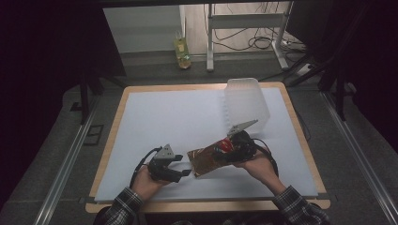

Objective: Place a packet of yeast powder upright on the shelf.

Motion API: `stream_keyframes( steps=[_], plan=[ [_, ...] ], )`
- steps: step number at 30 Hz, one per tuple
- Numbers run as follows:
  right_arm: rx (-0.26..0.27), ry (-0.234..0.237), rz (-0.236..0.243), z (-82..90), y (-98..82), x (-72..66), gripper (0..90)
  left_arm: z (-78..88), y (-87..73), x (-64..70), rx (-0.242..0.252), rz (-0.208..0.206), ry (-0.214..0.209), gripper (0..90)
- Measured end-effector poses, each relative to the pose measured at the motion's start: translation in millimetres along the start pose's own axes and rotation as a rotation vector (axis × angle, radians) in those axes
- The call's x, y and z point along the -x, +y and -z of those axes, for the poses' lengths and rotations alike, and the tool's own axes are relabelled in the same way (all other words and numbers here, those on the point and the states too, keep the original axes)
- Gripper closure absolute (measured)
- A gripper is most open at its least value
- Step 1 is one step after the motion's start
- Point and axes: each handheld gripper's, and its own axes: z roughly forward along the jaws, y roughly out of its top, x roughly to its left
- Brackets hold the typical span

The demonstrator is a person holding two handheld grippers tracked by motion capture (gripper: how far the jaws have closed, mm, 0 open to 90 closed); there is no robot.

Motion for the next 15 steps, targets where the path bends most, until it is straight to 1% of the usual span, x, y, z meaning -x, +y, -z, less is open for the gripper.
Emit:
stream_keyframes(
  steps=[3,4,6,10,12,15],
  plan=[
    [0.0,-0.012,0.019,4.4,3.2,0.5,64.6,0.8,0.2,-1.2,0.012,0.007,-0.01,26.5],
    [0.006,-0.015,0.029,6.9,5.1,0.8,64.7,0.9,0.2,-1.7,0.016,0.012,-0.011,24.0],
    [0.007,-0.015,0.033,8.3,5.9,1.0,64.6,1.3,0.1,-2.5,0.023,0.018,-0.011,23.1],
    [0.008,-0.021,0.063,13.8,9.1,1.6,64.6,2.0,0.0,-3.4,0.03,0.002,0.007,20.8],
    [0.005,-0.023,0.069,16.9,10.2,2.0,64.6,2.2,0.0,-3.5,0.032,-0.001,0.013,19.5],
    [0.006,-0.028,0.085,20.9,11.3,3.6,64.6,2.6,0.0,-3.7,0.036,-0.009,0.016,18.5]
  ],
)
